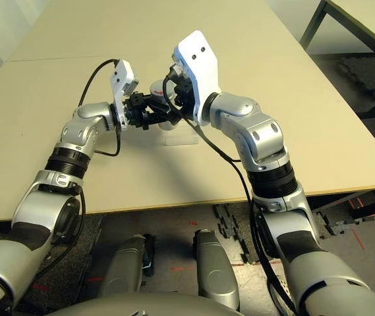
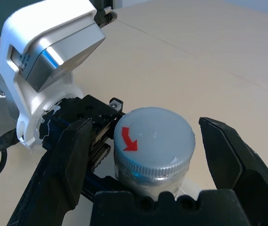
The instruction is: Pour the medicine from the bottle into the box.
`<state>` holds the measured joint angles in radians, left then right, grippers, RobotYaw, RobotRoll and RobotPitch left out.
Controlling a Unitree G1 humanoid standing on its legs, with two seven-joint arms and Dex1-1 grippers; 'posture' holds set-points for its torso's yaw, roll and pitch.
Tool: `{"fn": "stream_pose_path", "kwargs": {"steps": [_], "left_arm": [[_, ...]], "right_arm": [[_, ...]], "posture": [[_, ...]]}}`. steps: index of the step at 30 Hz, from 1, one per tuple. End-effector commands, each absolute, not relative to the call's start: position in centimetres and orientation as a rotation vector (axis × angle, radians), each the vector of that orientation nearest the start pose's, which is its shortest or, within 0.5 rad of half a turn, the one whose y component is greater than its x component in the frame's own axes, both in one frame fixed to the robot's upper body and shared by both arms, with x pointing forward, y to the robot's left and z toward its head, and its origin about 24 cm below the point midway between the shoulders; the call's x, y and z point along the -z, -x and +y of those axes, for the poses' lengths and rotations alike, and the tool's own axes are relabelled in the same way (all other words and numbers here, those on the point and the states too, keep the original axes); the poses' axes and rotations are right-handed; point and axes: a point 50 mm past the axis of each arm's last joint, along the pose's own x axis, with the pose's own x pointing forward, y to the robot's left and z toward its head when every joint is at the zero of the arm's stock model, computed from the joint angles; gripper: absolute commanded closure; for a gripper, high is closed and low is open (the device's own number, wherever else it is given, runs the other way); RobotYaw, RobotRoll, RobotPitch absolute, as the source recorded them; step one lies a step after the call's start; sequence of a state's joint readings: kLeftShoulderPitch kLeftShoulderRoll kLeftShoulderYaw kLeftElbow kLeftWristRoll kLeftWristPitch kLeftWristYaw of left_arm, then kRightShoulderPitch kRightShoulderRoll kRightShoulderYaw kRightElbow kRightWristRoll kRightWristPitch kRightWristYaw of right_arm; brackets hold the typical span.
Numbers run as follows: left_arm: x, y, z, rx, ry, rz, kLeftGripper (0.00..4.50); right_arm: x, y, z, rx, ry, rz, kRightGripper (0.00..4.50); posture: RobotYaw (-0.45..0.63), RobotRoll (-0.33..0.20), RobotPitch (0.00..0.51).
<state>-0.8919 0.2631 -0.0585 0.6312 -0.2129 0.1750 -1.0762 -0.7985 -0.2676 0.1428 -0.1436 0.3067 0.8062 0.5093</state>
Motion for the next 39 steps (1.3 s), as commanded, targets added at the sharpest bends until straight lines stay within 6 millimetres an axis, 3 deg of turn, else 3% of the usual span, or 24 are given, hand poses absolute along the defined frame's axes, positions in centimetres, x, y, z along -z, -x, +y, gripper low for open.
{"fn": "stream_pose_path", "kwargs": {"steps": [1,6,18,31,39], "left_arm": [[-16.5,-36.6,10.6,1.194,-0.146,0.001,1.96],[-16.3,-36.6,10.7,1.193,-0.146,0.008,1.96],[-16.6,-36.3,10.5,1.231,-0.154,-0.005,1.96],[-19.4,-33.7,10.1,1.433,-0.217,-0.047,1.96],[-20.0,-31.9,9.7,1.492,-0.216,-0.033,1.97]], "right_arm": [[-22.2,-32.2,-7.5,-0.854,0.178,-0.03,0.35],[-22.6,-32.2,-7.5,-0.85,0.179,-0.046,1.97],[-22.5,-32.2,-7.6,-0.897,0.18,-0.054,1.98],[-24.1,-33.6,-10.6,-1.373,0.195,-0.129,1.98],[-24.2,-34.8,-11.3,-1.482,0.199,-0.102,1.98]], "posture": [[-0.17,0.0,0.143],[-0.18,0.0,0.143],[-0.17,0.0,0.142],[-0.13,0.0,0.155],[-0.09,0.0,0.167]]}}
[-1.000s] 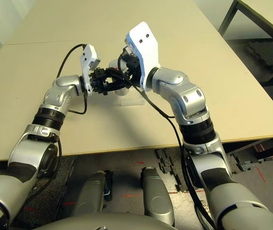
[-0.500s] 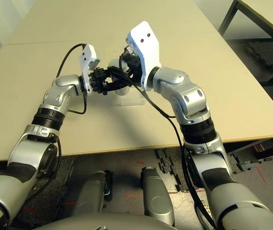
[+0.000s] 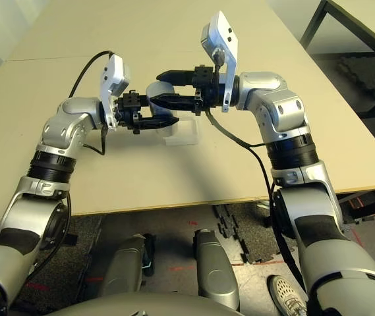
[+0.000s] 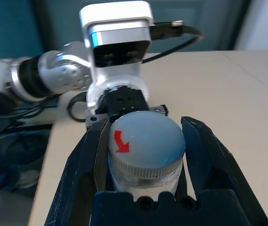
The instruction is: Pour the medicine from the bottle into the box.
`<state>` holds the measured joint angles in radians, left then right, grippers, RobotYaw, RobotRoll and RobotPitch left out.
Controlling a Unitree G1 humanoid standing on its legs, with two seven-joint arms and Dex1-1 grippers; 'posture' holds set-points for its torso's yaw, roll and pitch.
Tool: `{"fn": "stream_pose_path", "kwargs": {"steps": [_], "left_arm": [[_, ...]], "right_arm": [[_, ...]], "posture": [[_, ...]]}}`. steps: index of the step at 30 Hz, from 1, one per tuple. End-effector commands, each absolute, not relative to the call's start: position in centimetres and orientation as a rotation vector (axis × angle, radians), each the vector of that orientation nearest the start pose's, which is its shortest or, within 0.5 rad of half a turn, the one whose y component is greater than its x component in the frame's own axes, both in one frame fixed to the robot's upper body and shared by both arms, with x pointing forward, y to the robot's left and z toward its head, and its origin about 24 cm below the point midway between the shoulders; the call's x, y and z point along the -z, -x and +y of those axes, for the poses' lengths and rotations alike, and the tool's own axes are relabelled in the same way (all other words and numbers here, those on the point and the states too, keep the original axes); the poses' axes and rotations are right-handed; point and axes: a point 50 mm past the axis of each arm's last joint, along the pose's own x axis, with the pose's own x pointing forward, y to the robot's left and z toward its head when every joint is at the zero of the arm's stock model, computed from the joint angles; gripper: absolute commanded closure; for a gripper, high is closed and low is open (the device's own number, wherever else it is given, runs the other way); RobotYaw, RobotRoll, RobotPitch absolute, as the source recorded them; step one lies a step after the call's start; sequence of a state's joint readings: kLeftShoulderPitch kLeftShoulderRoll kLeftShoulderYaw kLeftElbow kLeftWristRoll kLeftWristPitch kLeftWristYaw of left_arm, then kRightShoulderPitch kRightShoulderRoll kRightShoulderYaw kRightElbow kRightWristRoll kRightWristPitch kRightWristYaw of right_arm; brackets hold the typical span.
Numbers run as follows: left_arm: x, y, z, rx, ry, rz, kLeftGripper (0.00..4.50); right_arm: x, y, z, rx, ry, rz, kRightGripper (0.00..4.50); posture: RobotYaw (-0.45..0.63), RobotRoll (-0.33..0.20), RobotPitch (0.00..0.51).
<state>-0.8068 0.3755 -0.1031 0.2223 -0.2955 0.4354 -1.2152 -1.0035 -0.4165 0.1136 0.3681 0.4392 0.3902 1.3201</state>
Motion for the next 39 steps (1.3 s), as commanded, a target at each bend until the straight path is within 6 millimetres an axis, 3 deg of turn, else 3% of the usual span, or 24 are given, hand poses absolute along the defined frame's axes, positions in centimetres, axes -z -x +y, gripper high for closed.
{"fn": "stream_pose_path", "kwargs": {"steps": [1,12,18,23,28,39], "left_arm": [[-20.0,-31.8,9.7,1.491,-0.215,-0.032,1.97],[-20.0,-32.0,9.8,1.47,-0.21,-0.028,1.97],[-19.7,-32.1,10.0,1.464,-0.211,-0.021,1.97],[-19.5,-32.2,10.2,1.46,-0.214,-0.013,1.97],[-19.3,-32.4,10.3,1.456,-0.216,-0.008,1.97],[-19.2,-33.0,10.2,1.451,-0.222,-0.012,1.97]], "right_arm": [[-24.3,-34.9,-11.3,-1.484,0.198,-0.101,1.98],[-24.7,-34.5,-11.9,-1.438,0.18,-0.098,1.98],[-26.6,-31.6,-12.0,-1.442,0.189,-0.118,0.0],[-27.7,-29.9,-12.1,-1.402,0.18,-0.14,0.0],[-27.4,-29.2,-11.5,-1.383,0.165,-0.144,0.0],[-24.8,-30.2,-10.1,-1.276,0.2,-0.077,0.0]], "posture": [[-0.09,0.0,0.167],[-0.11,0.0,0.162],[-0.12,0.0,0.161],[-0.13,0.0,0.162],[-0.14,0.0,0.159],[-0.15,0.0,0.154]]}}
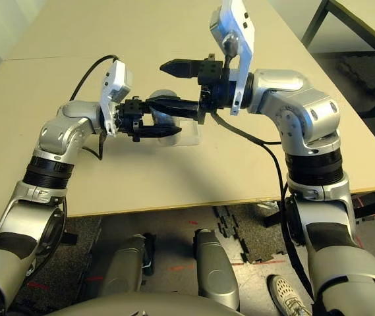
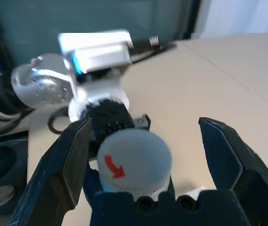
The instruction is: Pour the medicine from the bottle into the box.
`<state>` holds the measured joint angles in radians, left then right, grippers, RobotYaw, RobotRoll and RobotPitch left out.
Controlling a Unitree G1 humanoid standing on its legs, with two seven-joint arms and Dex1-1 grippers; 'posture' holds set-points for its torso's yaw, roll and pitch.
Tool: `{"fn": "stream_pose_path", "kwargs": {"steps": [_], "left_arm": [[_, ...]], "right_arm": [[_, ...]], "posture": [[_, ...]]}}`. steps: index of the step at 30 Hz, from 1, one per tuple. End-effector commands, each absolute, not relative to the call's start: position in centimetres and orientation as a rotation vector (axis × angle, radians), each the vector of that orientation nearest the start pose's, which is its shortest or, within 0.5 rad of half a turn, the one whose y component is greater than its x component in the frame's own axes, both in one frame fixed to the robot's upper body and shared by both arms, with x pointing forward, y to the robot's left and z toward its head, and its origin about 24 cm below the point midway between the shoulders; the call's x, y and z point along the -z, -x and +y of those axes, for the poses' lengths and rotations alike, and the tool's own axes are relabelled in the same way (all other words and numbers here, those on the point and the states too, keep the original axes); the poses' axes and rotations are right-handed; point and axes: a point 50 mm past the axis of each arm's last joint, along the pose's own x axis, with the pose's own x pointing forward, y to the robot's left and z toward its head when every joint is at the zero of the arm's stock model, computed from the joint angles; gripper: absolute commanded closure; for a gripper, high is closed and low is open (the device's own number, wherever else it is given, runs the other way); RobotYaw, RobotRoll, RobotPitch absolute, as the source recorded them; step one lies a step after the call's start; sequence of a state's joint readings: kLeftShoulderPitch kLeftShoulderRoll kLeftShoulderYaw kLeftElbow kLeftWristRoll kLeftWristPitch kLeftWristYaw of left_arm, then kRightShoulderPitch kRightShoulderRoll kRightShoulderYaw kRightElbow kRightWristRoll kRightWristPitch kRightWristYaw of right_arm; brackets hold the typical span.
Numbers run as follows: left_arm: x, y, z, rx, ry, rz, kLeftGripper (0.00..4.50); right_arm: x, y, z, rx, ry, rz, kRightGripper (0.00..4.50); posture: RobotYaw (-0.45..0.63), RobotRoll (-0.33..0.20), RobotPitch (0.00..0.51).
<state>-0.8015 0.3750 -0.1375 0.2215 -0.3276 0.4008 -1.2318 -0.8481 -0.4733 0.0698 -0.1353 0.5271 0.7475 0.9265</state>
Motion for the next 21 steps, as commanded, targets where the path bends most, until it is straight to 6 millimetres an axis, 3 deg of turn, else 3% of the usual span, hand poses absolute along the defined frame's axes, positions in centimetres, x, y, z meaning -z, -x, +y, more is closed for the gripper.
{"fn": "stream_pose_path", "kwargs": {"steps": [1,8,21], "left_arm": [[-19.2,-33.0,10.2,1.45,-0.223,-0.013,1.97],[-19.3,-33.0,10.1,1.452,-0.225,-0.017,1.97],[-18.9,-32.9,10.2,1.441,-0.212,-0.013,1.97]], "right_arm": [[-24.7,-30.2,-10.0,-1.279,0.202,-0.073,0.0],[-24.2,-30.6,-9.4,-1.268,0.225,-0.052,0.0],[-23.8,-32.0,-11.5,-1.144,0.233,-0.031,0.0]], "posture": [[-0.15,0.0,0.154],[-0.14,0.0,0.155],[-0.14,0.0,0.161]]}}
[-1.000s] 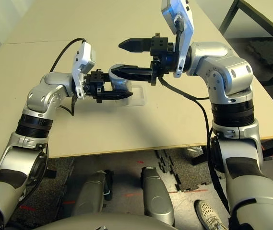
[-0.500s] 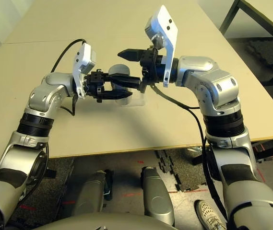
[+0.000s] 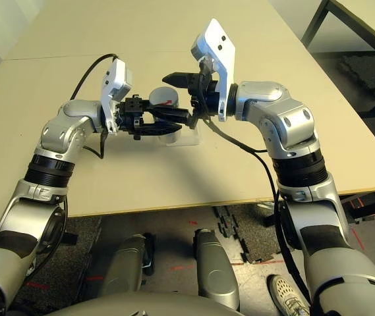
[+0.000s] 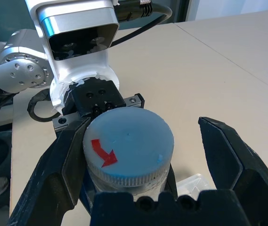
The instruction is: Pour the medicine from the bottle into the box.
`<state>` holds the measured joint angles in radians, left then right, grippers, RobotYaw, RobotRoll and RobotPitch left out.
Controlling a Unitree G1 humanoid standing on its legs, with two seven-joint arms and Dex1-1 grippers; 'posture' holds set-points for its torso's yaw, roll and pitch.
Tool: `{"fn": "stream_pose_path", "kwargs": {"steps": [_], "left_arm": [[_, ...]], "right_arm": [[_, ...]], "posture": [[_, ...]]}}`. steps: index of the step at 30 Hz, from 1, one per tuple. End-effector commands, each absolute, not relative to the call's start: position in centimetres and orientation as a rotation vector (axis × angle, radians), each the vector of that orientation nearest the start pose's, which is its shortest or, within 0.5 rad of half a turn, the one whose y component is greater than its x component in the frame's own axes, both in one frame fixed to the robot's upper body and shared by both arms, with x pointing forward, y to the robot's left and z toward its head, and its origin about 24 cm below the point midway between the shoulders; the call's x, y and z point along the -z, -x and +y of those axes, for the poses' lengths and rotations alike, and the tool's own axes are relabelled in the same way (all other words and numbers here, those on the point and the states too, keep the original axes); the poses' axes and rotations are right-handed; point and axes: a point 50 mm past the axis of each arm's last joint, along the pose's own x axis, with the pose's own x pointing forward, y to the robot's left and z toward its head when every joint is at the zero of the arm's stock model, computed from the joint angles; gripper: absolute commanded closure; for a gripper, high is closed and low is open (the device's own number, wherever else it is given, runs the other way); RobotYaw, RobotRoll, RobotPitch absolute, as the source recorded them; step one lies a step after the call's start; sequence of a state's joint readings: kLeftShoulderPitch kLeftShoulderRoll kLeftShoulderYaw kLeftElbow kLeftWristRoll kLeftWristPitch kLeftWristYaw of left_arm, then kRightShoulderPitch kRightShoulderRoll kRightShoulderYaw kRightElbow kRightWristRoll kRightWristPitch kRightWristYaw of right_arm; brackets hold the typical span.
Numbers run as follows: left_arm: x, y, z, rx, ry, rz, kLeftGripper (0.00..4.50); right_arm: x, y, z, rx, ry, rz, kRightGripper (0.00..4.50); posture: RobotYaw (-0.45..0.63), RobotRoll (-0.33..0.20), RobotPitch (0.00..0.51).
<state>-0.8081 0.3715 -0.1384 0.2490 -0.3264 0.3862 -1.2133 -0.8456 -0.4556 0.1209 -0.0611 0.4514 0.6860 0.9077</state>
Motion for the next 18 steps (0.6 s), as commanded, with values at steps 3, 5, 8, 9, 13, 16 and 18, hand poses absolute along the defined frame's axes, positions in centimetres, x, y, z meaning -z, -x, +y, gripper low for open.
{"fn": "stream_pose_path", "kwargs": {"steps": [3,5,8,9,13,16,18], "left_arm": [[-18.8,-33.0,10.4,1.43,-0.21,-0.011,1.97],[-18.8,-33.1,10.6,1.423,-0.209,-0.01,1.97],[-18.8,-33.2,10.7,1.418,-0.209,-0.009,1.97],[-18.8,-33.3,10.7,1.417,-0.209,-0.009,1.97],[-18.8,-33.4,10.7,1.414,-0.208,-0.009,1.97],[-18.8,-33.5,10.7,1.413,-0.209,-0.008,1.97],[-18.8,-33.6,10.8,1.411,-0.212,-0.008,1.97]], "right_arm": [[-23.9,-31.8,-12.2,-1.13,0.231,-0.028,0.0],[-24.0,-31.7,-12.6,-1.12,0.227,-0.027,0.0],[-24.3,-31.4,-13.4,-1.097,0.209,-0.025,0.0],[-24.4,-31.2,-13.7,-1.088,0.203,-0.024,0.0],[-24.6,-30.7,-14.9,-1.058,0.186,-0.019,0.0],[-24.7,-30.3,-15.8,-1.034,0.171,-0.009,0.0],[-24.5,-30.0,-16.2,-1.023,0.167,0.003,0.0]], "posture": [[-0.14,0.0,0.162],[-0.14,0.0,0.161],[-0.15,0.0,0.161],[-0.15,0.0,0.16],[-0.16,0.0,0.16],[-0.16,0.0,0.16],[-0.17,0.0,0.16]]}}
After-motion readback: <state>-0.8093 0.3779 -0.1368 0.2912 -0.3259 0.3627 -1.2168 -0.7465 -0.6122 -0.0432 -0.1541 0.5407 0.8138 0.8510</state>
